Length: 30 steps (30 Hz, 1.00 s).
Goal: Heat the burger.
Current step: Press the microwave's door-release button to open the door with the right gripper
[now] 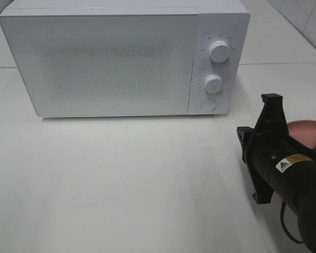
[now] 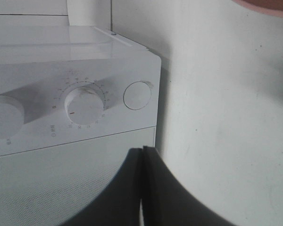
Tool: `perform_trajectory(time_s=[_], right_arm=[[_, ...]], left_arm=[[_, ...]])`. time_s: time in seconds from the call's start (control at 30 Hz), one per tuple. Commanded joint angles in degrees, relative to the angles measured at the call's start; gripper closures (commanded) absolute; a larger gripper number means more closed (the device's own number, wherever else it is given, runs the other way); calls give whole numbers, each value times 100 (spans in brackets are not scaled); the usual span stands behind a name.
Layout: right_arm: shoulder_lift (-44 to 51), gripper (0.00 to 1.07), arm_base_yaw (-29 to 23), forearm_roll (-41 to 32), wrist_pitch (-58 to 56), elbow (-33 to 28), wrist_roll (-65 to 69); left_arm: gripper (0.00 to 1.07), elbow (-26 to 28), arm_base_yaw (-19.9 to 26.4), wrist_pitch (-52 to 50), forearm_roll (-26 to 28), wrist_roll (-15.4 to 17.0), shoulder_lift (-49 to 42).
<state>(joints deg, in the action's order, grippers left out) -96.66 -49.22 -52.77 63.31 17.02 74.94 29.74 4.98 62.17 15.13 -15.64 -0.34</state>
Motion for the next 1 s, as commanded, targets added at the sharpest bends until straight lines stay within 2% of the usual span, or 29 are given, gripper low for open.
perform_trajectory(time_s=[0.03, 0.17, 0.7, 1.0], right_arm=[[-218, 107, -11, -23, -29, 178, 29], [-361, 107, 40, -23, -40, 281, 29], [-871, 107, 773, 390, -418, 1066, -23], [-1272, 107, 871, 435, -751, 1621, -29]], left_arm=[[7, -6, -11, -40, 0, -11, -6], [7, -6, -11, -40, 0, -11, -6], [7, -6, -11, -40, 0, -11, -6], [7, -6, -11, -40, 0, -11, -6]])
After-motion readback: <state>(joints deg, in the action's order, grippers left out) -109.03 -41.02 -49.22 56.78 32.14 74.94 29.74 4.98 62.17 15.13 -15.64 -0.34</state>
